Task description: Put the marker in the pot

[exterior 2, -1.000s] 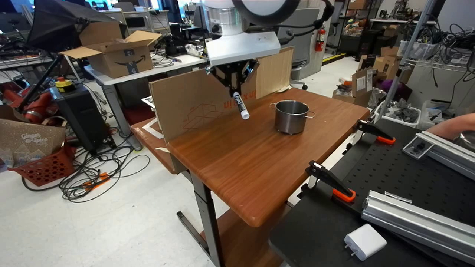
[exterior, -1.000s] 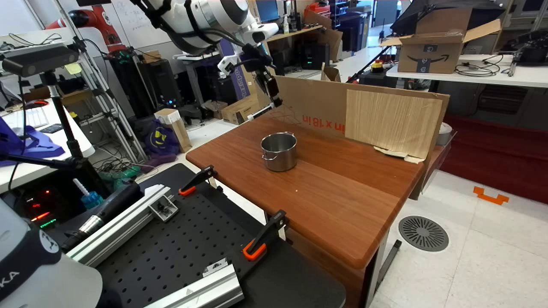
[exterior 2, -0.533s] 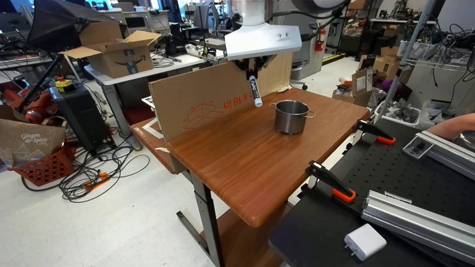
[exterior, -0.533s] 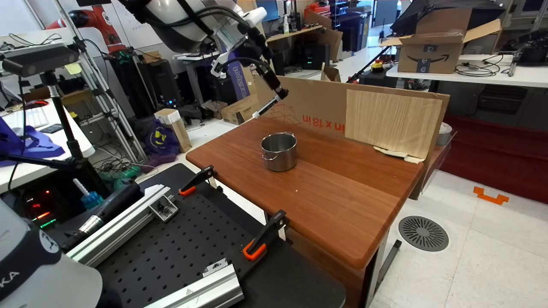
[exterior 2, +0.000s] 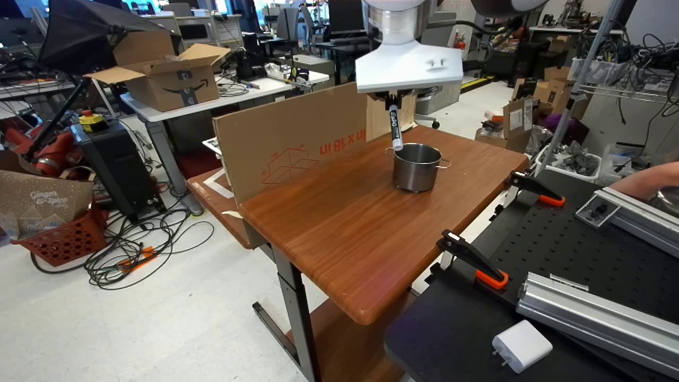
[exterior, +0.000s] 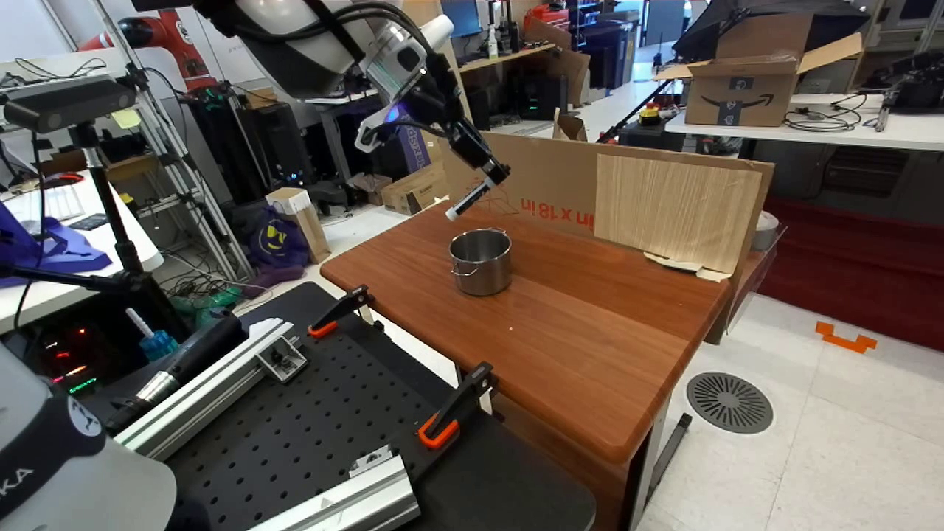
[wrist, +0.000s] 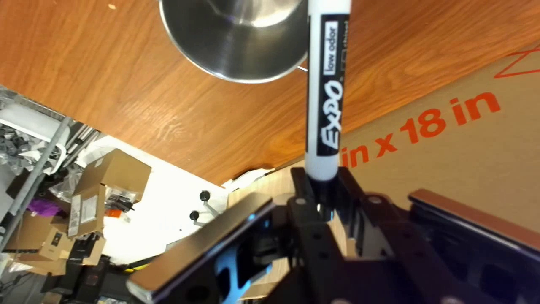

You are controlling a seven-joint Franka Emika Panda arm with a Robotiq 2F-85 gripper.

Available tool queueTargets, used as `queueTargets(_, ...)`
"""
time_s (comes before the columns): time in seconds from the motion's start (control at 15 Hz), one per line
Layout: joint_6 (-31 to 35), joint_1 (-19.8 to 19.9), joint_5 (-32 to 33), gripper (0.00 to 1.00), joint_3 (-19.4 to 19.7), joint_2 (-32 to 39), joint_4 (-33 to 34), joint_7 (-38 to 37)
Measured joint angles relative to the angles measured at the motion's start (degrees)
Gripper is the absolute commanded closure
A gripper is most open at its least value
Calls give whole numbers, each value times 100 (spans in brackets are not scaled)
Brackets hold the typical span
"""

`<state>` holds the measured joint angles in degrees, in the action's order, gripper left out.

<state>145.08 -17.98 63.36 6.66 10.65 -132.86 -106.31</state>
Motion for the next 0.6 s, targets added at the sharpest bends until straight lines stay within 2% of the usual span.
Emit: queueTargets(0.6, -159, 691, 126, 95, -313, -114, -350, -494)
